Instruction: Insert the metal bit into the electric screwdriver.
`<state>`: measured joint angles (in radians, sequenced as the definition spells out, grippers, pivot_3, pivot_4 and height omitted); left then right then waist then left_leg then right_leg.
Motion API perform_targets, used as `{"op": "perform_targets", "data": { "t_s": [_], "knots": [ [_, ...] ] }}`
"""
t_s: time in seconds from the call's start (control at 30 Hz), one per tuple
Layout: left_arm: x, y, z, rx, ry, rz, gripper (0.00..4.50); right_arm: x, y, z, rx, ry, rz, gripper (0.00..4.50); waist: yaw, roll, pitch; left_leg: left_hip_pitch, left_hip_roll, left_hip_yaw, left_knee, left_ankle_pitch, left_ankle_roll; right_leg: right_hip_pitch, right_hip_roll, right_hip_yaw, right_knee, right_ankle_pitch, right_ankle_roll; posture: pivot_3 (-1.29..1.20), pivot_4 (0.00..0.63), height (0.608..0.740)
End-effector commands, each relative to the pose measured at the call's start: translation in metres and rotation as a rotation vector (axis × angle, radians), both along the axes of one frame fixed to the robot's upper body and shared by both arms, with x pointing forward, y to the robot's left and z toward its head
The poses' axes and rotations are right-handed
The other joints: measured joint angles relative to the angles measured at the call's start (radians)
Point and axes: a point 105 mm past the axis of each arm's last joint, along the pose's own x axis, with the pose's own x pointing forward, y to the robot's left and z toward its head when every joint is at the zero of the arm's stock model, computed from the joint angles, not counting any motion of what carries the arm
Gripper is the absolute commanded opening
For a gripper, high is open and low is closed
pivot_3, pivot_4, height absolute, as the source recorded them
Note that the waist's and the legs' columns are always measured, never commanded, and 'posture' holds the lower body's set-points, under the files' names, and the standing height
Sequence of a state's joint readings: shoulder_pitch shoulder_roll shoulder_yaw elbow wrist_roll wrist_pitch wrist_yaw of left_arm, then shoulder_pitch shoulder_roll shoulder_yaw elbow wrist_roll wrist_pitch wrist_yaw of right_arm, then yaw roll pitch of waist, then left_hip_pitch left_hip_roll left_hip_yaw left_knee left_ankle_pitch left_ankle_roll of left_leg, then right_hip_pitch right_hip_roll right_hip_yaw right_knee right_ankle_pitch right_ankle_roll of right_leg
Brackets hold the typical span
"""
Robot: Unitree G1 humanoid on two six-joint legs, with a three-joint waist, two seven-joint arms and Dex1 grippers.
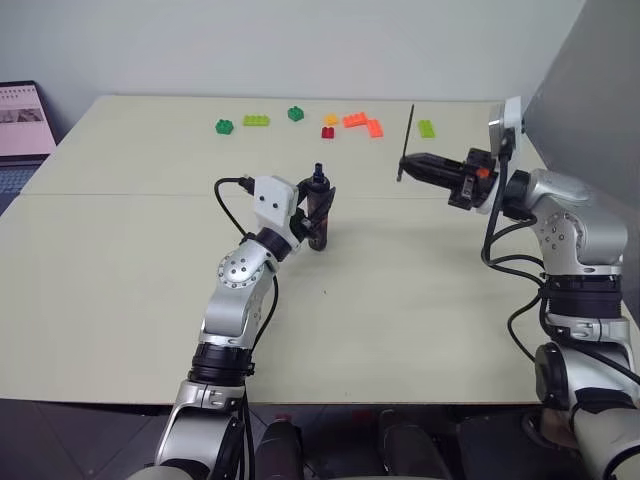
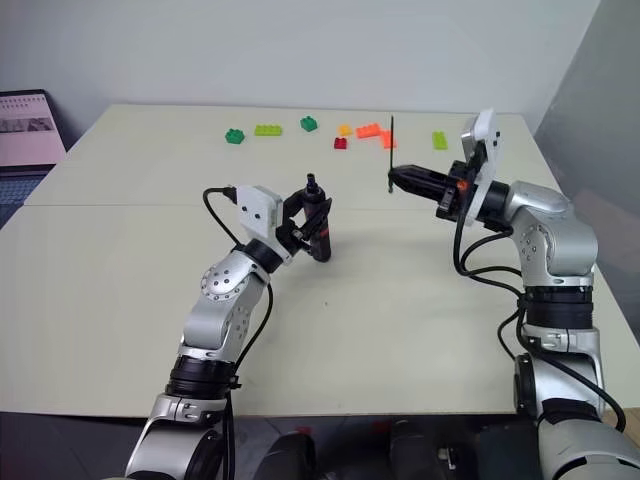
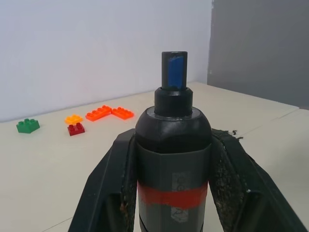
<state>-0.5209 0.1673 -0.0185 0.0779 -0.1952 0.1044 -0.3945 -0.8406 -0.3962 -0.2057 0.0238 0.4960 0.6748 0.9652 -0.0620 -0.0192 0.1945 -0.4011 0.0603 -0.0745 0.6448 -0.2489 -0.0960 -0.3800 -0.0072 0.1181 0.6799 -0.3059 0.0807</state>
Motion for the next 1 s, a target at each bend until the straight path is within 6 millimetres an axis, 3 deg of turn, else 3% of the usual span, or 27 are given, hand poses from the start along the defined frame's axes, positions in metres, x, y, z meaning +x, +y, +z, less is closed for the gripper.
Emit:
{"op": "perform_targets", "data": {
  "t_s": [0.03, 0.57, 0.73, 1.0],
  "knots": [
    [-0.012, -0.009, 0.034, -0.022, -0.113, -0.021, 1.66, -0.013, 0.006, 0.019, 0.084, -0.029, -0.013, 0.00, 0.005, 0.000, 0.000, 0.000, 0.000, 0.000, 0.000, 0.000, 0.000, 0.000, 0.000, 0.000, 0.000, 0.000, 0.000, 0.00, 0.150, 0.740],
    [-0.030, -0.026, 0.003, 0.038, -0.049, -0.121, 1.66, -0.018, 0.033, 0.012, 0.006, -0.023, 0.141, 0.00, 0.007, 0.000, 0.000, 0.000, 0.000, 0.000, 0.000, 0.000, 0.000, 0.000, 0.001, 0.000, -0.001, 0.000, 0.000, 0.00, 0.150, 0.740],
    [-0.032, -0.024, -0.008, 0.054, -0.027, -0.122, 1.66, -0.011, 0.043, 0.006, -0.046, -0.027, 0.194, 0.00, 0.006, 0.000, 0.000, 0.000, 0.000, 0.000, 0.000, 0.000, 0.000, 0.000, 0.001, 0.001, -0.001, 0.000, 0.000, 0.00, 0.150, 0.740],
    [-0.032, -0.021, -0.010, 0.060, -0.032, -0.107, 1.66, -0.001, 0.057, 0.007, -0.033, -0.055, 0.194, 0.00, 0.006, 0.000, 0.000, 0.000, 0.000, 0.000, 0.000, 0.000, 0.000, 0.000, 0.001, 0.000, -0.002, 0.000, 0.000, 0.00, 0.150, 0.740]
  ]
}}
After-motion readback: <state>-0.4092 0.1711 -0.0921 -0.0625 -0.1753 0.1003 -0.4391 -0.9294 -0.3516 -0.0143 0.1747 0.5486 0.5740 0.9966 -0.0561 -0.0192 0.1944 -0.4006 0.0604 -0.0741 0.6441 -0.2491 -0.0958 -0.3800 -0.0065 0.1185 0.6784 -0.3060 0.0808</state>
